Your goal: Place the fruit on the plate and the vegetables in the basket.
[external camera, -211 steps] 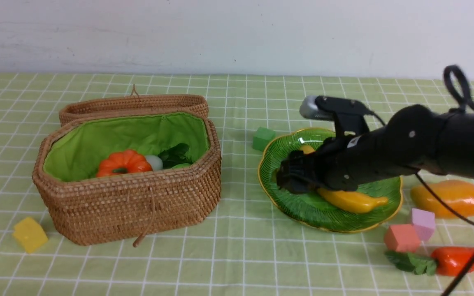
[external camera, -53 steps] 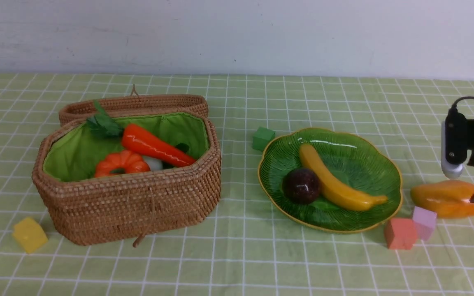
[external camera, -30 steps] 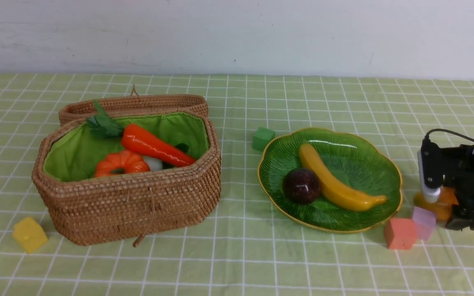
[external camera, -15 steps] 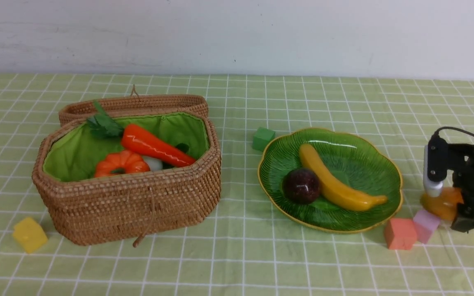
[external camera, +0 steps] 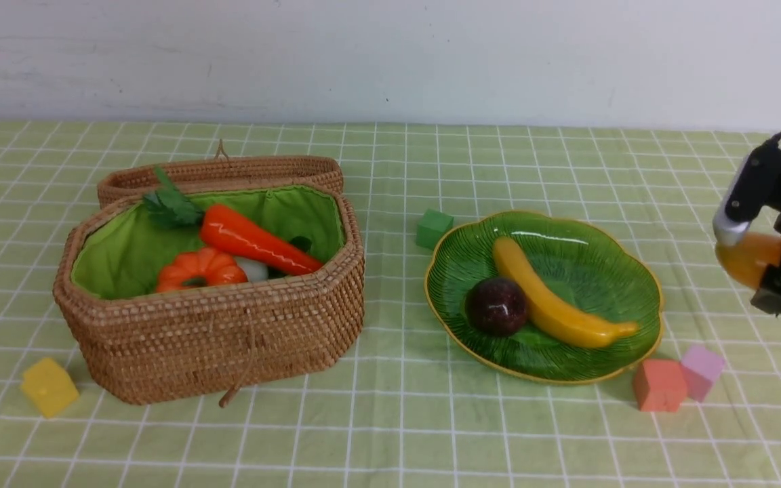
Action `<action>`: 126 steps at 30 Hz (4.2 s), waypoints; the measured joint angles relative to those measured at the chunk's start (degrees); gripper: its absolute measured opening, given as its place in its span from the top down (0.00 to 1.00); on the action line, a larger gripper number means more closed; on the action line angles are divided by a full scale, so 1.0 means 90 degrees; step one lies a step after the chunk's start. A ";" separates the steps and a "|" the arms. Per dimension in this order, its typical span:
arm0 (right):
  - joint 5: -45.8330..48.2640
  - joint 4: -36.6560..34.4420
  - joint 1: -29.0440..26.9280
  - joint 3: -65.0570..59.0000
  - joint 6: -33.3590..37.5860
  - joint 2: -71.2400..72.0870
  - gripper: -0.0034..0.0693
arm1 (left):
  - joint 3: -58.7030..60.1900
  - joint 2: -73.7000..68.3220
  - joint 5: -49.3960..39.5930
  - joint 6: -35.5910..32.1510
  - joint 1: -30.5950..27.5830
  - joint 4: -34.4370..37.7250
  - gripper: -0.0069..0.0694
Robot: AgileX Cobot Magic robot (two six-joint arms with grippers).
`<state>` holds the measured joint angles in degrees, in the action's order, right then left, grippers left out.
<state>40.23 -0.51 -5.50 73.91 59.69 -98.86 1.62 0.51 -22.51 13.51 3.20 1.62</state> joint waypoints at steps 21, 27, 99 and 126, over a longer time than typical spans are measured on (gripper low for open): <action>-0.0374 -0.2299 0.2060 0.0055 0.0184 0.0271 0.19 | 0.0000 0.0000 0.0000 0.0000 0.0000 0.0000 0.60; -0.1606 -0.2149 0.1839 0.0055 0.0184 -0.0484 0.19 | 0.0000 0.0000 0.0000 0.0000 0.0000 0.0000 0.60; -0.0279 0.0057 0.0255 -0.3782 -0.5571 0.8618 0.96 | 0.0000 0.0000 0.0000 0.0000 0.0000 0.0000 0.60; -0.1994 -0.0019 0.0317 -0.8323 -0.6743 1.1057 0.93 | 0.0000 0.0000 0.0005 0.0000 0.0000 0.0000 0.60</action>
<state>22.28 -0.68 -2.65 -1.00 -0.99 0.66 1.62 0.51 -22.46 13.51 3.20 1.62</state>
